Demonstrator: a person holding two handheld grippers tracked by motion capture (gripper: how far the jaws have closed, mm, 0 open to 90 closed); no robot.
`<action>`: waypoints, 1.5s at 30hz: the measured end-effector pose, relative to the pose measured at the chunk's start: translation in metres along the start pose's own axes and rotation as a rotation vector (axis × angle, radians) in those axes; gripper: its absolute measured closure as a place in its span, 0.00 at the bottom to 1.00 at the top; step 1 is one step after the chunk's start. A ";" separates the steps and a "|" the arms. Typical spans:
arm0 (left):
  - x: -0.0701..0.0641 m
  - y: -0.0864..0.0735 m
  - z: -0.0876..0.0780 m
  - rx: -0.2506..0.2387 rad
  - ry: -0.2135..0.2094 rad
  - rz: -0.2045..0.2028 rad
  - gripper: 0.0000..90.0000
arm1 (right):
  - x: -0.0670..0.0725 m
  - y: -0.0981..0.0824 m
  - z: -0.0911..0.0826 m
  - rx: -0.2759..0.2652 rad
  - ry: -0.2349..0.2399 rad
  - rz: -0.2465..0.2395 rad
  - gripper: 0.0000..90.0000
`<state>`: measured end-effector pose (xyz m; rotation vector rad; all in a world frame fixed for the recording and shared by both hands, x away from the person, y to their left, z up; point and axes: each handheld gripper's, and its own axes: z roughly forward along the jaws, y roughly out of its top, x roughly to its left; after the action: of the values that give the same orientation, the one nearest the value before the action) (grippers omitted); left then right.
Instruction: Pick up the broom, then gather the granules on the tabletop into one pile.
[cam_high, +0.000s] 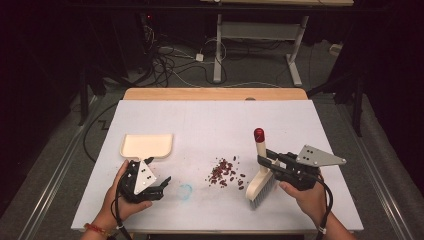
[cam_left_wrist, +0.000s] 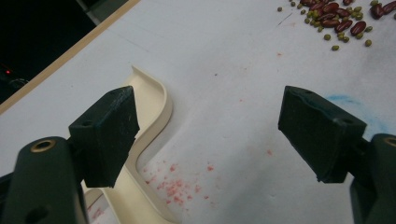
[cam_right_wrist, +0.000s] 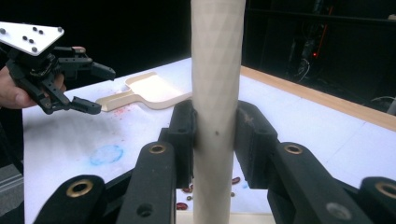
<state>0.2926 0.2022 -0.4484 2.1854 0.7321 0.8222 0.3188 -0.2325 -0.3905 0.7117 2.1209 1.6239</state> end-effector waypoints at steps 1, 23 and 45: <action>0.000 0.000 0.000 0.000 0.000 0.001 0.22 | 0.000 0.000 0.001 0.003 -0.003 -0.003 0.78; 0.000 -0.001 -0.005 0.001 0.024 0.010 0.22 | -0.003 -0.002 0.023 0.007 0.006 -0.002 0.78; 0.002 -0.001 -0.007 -0.015 0.017 0.019 0.22 | 0.006 0.008 0.122 -0.001 -0.012 0.002 0.78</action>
<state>0.2882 0.2067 -0.4445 2.1769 0.7125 0.8547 0.3853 -0.1327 -0.4150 0.7219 2.1122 1.6175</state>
